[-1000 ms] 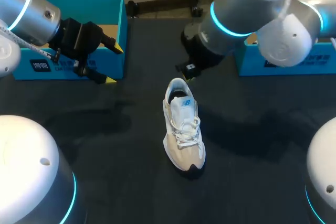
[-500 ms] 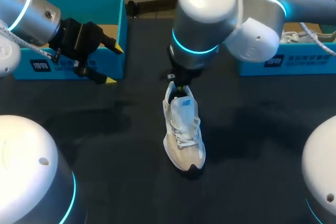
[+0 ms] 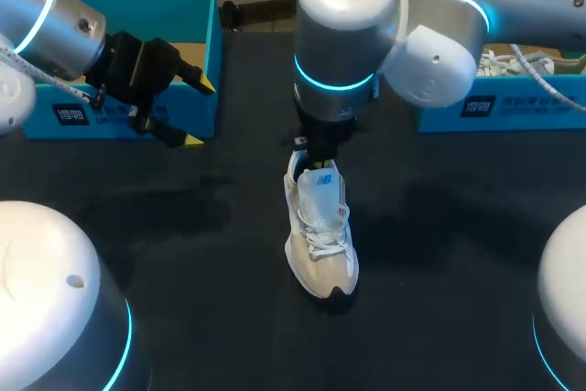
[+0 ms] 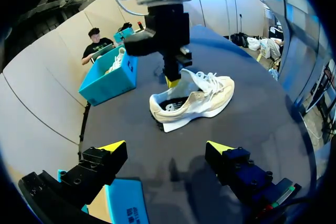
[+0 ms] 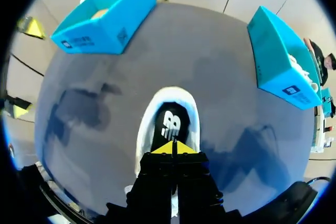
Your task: Take the shoe out of the shoebox, open the shoe tongue, remove and reinsert the insole, then place the shoe into the shoebox
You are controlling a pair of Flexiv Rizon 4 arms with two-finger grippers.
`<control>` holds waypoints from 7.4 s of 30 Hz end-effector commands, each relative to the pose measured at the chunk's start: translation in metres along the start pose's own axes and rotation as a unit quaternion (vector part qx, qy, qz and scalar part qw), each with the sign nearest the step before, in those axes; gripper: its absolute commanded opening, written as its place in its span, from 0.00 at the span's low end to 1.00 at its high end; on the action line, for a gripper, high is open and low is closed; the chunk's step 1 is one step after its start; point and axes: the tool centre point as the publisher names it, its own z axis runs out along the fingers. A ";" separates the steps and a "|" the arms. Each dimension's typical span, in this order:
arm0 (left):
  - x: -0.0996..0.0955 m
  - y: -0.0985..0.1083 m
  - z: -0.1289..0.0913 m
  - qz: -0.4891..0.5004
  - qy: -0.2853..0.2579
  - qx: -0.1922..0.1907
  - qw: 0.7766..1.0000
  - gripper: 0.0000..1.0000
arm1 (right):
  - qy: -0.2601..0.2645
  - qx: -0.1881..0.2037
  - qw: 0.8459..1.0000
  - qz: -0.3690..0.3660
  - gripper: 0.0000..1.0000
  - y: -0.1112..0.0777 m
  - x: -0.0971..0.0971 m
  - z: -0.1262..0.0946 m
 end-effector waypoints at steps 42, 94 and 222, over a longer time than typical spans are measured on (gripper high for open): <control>0.001 0.000 -0.001 0.000 0.000 -0.001 1.000 1.00 | -0.039 0.027 0.999 -0.001 0.00 0.017 -0.005 0.063; 0.001 0.000 -0.001 0.000 0.000 -0.001 1.000 1.00 | 0.013 0.197 0.979 0.040 1.00 -0.025 0.011 0.015; 0.001 0.000 -0.001 0.000 0.000 -0.001 1.000 1.00 | -0.094 -0.030 0.908 -0.407 1.00 0.021 -0.002 -0.035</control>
